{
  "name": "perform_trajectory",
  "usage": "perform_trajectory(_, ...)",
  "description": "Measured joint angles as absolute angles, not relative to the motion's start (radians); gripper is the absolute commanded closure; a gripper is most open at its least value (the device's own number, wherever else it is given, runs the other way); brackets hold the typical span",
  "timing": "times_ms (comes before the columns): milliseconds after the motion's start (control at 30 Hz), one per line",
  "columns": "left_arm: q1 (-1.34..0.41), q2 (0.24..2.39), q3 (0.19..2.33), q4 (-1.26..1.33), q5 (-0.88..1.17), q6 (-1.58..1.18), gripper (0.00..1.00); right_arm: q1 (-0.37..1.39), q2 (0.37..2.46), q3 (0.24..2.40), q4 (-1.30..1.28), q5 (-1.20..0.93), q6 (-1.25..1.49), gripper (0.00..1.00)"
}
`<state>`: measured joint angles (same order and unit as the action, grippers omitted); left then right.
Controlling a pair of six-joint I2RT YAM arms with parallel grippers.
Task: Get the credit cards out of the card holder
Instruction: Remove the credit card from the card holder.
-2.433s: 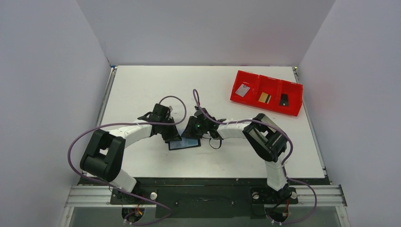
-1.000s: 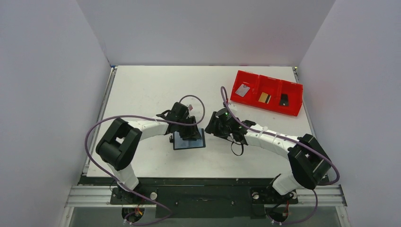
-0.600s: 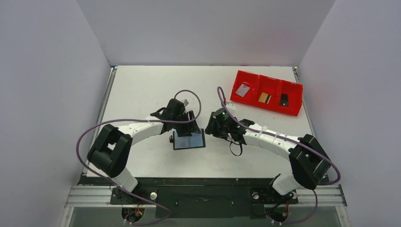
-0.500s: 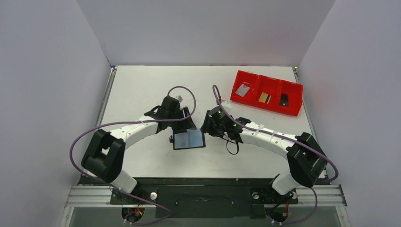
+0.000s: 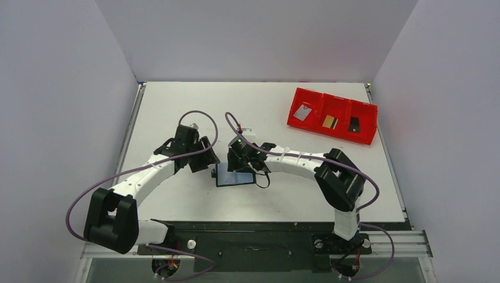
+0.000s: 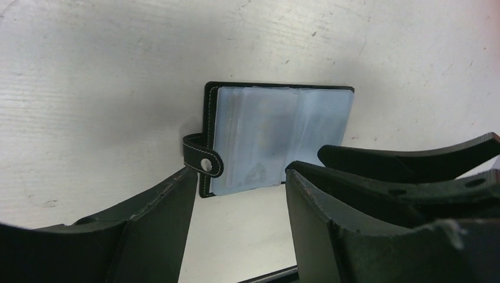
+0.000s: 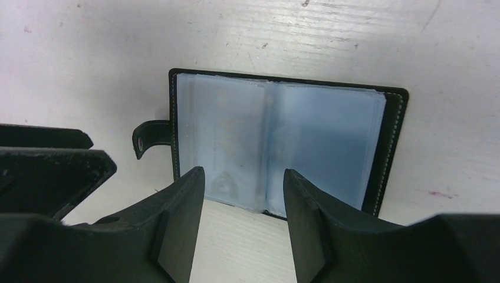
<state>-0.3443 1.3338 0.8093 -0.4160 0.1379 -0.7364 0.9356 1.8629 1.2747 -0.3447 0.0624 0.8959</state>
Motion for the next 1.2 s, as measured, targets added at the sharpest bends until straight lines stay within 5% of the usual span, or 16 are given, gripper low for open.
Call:
perform_trajectory(500,-0.298,1.266,0.753,-0.445,0.150,-0.717,0.45,0.970,2.028,1.415,-0.429,0.076,0.848,0.58)
perform_trajectory(900,-0.297,1.266,0.741,-0.444,0.173,-0.717,0.45,0.974,2.051,1.436,-0.433,0.102,0.845,0.87)
perform_trajectory(1200,-0.297,1.273,0.741,-0.438,0.196,-0.717,0.45,0.931,1.996,1.302,-0.281,0.039,0.881,0.98)
